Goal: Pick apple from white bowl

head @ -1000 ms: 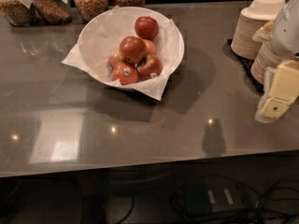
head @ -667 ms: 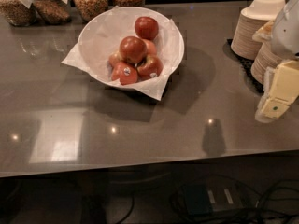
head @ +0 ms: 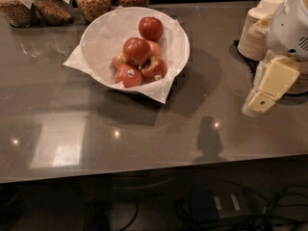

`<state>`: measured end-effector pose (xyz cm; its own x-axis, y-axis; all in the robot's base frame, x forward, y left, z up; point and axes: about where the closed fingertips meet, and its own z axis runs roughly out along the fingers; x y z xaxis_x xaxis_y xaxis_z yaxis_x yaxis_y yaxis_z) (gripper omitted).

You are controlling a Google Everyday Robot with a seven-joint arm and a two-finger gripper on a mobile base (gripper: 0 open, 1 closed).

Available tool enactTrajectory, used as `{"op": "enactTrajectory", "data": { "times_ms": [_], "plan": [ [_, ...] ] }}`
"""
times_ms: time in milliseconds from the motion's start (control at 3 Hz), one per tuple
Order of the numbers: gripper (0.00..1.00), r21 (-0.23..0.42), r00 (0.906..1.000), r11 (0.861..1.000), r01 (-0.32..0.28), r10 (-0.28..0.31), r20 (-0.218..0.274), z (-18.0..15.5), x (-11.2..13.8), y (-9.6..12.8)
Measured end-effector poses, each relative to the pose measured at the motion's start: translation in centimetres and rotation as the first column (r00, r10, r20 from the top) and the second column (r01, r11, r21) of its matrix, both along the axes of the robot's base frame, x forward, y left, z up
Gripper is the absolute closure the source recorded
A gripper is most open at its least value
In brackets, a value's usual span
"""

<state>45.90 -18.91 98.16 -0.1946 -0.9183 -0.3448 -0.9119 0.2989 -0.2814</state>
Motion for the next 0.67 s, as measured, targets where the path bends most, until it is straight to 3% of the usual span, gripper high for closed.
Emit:
{"op": "enactTrajectory", "data": {
  "times_ms": [667],
  "plan": [
    [0.00,0.203,0.9888,0.979,-0.016,-0.014,0.149,2.0,5.8,6.6]
  ]
}}
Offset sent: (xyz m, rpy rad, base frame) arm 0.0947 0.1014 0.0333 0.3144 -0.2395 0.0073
